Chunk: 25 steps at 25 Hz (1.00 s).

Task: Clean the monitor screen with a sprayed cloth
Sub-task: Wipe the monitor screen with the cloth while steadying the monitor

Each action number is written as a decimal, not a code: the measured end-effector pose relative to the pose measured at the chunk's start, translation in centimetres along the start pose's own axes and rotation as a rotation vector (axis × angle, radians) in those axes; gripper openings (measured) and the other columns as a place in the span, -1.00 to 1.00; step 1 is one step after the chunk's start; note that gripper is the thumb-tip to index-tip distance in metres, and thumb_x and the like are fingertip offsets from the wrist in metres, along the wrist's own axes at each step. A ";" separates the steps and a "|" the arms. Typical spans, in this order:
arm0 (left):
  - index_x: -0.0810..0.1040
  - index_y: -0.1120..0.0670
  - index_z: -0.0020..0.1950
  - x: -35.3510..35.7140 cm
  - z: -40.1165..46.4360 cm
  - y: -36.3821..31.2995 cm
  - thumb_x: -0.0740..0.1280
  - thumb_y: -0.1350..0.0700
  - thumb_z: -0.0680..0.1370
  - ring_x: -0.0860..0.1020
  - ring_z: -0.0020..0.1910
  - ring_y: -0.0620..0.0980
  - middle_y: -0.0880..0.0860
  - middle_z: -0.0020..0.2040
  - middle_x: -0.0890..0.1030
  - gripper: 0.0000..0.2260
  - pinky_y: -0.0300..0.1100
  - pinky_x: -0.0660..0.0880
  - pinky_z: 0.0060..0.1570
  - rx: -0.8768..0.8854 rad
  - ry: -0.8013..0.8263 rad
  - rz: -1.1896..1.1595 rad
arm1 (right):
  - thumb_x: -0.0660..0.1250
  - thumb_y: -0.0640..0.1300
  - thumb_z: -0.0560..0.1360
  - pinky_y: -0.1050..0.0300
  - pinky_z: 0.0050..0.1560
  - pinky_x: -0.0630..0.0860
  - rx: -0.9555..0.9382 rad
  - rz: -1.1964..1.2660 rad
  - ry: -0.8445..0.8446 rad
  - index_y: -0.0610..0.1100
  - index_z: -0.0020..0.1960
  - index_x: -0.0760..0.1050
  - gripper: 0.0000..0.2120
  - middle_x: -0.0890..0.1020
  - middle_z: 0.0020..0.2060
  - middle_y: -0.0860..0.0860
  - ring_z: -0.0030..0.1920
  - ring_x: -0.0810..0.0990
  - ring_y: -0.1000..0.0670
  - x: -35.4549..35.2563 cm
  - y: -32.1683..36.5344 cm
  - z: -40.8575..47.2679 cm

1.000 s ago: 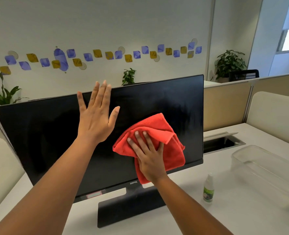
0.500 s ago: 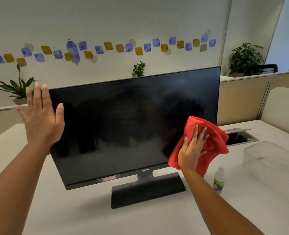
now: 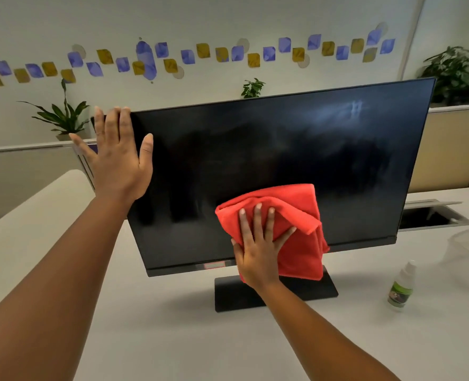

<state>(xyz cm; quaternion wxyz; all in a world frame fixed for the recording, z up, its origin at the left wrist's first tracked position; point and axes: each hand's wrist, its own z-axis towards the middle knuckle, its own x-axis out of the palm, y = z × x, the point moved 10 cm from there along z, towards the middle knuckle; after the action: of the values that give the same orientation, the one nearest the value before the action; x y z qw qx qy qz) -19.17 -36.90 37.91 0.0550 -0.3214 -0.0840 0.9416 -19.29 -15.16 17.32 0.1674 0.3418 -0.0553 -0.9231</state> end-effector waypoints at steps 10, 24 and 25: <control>0.03 0.07 0.47 0.1 0.0 0.2 -0.08 -0.16 0.55 -0.02 0.50 0.09 0.12 0.50 0.12 -0.46 0.35 -0.18 0.34 0.017 -0.012 0.045 | 0.24 -0.12 0.37 -0.55 0.26 0.02 -0.618 -0.204 0.144 0.12 0.46 0.09 -0.30 0.21 0.47 0.11 0.46 0.12 -0.05 5.4 15.2 -2.8; 0.00 0.04 0.47 -0.4 -0.1 0.5 -0.01 -0.12 0.58 -0.01 0.50 0.06 0.08 0.50 0.11 -0.50 0.42 -0.22 0.29 0.091 0.037 0.094 | 0.44 -0.03 0.34 -0.33 0.34 0.14 -0.886 -0.320 0.258 0.09 0.39 0.30 -0.34 0.42 0.35 0.18 0.38 0.38 0.02 2.5 7.5 -6.3; 0.01 0.03 0.47 -0.5 0.0 0.5 -0.01 -0.11 0.58 0.00 0.50 0.06 0.08 0.49 0.12 -0.51 0.43 -0.21 0.28 0.097 0.038 0.093 | 0.46 -0.04 0.32 -0.28 0.32 0.20 -0.867 -0.311 0.268 0.08 0.39 0.31 -0.33 0.43 0.35 0.18 0.37 0.38 0.01 1.7 5.9 -6.3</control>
<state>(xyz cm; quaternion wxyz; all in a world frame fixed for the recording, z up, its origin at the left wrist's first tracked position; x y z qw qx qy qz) -18.78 -37.42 38.09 0.0282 -0.3399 -0.0224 0.9398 -14.86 -21.18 12.77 0.1603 0.3606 0.4085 -0.8230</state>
